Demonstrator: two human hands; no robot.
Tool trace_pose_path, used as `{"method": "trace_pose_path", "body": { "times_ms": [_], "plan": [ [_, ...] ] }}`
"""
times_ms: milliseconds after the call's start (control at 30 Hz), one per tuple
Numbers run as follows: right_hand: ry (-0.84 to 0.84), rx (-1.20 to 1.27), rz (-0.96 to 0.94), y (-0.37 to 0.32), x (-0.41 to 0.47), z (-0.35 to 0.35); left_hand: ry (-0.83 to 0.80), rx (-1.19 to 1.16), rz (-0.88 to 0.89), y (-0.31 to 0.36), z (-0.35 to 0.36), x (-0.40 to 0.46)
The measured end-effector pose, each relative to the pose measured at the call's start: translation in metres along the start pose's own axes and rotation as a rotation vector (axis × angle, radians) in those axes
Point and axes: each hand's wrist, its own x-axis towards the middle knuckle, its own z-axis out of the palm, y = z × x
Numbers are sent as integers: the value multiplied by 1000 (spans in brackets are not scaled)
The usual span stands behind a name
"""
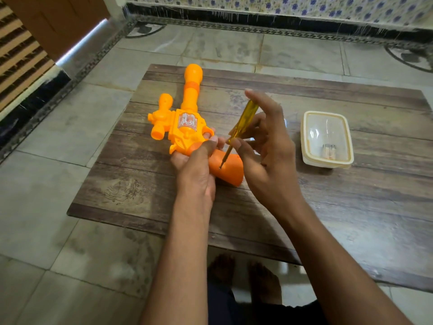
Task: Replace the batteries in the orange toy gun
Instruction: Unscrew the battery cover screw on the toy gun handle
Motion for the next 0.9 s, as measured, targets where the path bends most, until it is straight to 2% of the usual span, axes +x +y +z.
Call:
{"method": "trace_pose_path", "body": {
  "times_ms": [267, 433, 600, 767, 900],
  "plan": [
    [97, -52, -68, -5, 2, -3, -13, -23, 0, 0, -1, -2],
    [59, -44, -74, -4, 2, -4, 9, 19, -4, 2, 0, -4],
    [110, -67, -94, -5, 4, -2, 1, -23, 7, 2, 1, -4],
    [63, 27, -61, -6, 3, 0, 2, 8, 6, 3, 2, -8],
    [117, -38, -63, -5, 3, 1, 11, -14, -2, 4, 3, -11]
  ]
}}
